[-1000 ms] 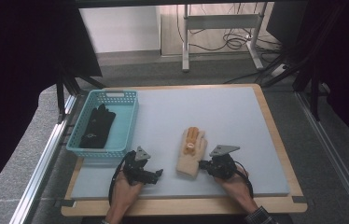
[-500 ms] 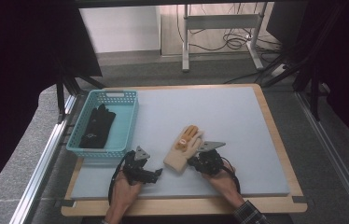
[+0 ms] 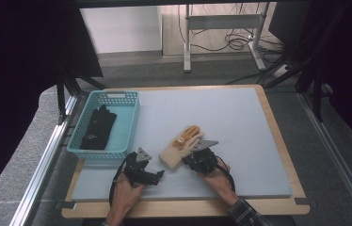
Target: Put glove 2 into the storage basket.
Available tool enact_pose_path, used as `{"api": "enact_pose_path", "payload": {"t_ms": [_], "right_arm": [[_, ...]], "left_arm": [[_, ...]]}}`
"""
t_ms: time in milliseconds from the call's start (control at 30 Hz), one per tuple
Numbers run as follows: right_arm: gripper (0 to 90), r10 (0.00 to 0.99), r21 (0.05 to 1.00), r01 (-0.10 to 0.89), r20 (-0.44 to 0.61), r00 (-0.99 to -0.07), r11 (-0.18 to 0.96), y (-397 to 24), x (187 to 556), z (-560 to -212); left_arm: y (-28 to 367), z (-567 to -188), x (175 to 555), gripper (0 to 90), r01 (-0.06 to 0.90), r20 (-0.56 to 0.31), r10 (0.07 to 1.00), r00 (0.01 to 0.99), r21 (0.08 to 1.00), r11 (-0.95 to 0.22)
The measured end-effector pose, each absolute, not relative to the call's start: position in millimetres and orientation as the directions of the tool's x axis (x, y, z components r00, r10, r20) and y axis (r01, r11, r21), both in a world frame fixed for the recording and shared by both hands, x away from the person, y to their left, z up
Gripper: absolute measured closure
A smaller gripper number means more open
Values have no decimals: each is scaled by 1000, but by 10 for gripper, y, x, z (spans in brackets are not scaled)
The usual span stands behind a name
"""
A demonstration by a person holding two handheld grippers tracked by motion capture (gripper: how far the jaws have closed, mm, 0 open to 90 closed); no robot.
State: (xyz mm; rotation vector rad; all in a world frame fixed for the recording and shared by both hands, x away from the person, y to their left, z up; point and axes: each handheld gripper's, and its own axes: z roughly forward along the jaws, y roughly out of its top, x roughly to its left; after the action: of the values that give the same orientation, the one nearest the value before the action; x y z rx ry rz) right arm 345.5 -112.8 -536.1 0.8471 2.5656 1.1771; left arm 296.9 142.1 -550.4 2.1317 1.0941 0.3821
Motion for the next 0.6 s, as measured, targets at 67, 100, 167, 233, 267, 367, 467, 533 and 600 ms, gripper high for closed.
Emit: {"api": "enact_pose_path", "payload": {"t_ms": [67, 100, 167, 233, 267, 367, 467, 533, 600], "right_arm": [[793, 572, 747, 417, 61, -818, 517, -1148, 3445, -5352], [777, 576, 753, 417, 63, -815, 509, -1213, 3431, -5322], [749, 585, 758, 419, 62, -809, 499, -1295, 3423, -5284], [707, 593, 759, 417, 51, -804, 500, -1380, 3424, -5253], [707, 593, 759, 417, 51, -804, 500, -1380, 3424, -5253], [589, 629, 759, 422, 21, -777, 496, -1604, 3413, -5195], [505, 655, 754, 427, -5, -756, 498, -1769, 3393, -5178], [479, 663, 755, 429, -10, -749, 496, -1814, 3387, -5176], [401, 697, 752, 451, -16, -717, 481, -2015, 3372, -5172]], "left_arm": [[1421, -5504, 2969, 48, 592, -53, 798, 600, 701, -398], [1420, -5504, 2969, 47, 592, -53, 798, 600, 700, -399], [1420, -5504, 2969, 47, 591, -51, 798, 600, 700, -400], [1420, -5504, 2969, 47, 592, -51, 798, 600, 700, -400], [1419, -5503, 2969, 47, 593, -53, 800, 598, 700, -398], [1419, -5502, 2973, 47, 595, -54, 799, 599, 698, -398], [1420, -5501, 2974, 46, 595, -54, 799, 599, 698, -399], [1420, -5501, 2975, 46, 595, -54, 799, 599, 698, -399], [1422, -5501, 2975, 46, 595, -55, 799, 599, 698, -398]]}}
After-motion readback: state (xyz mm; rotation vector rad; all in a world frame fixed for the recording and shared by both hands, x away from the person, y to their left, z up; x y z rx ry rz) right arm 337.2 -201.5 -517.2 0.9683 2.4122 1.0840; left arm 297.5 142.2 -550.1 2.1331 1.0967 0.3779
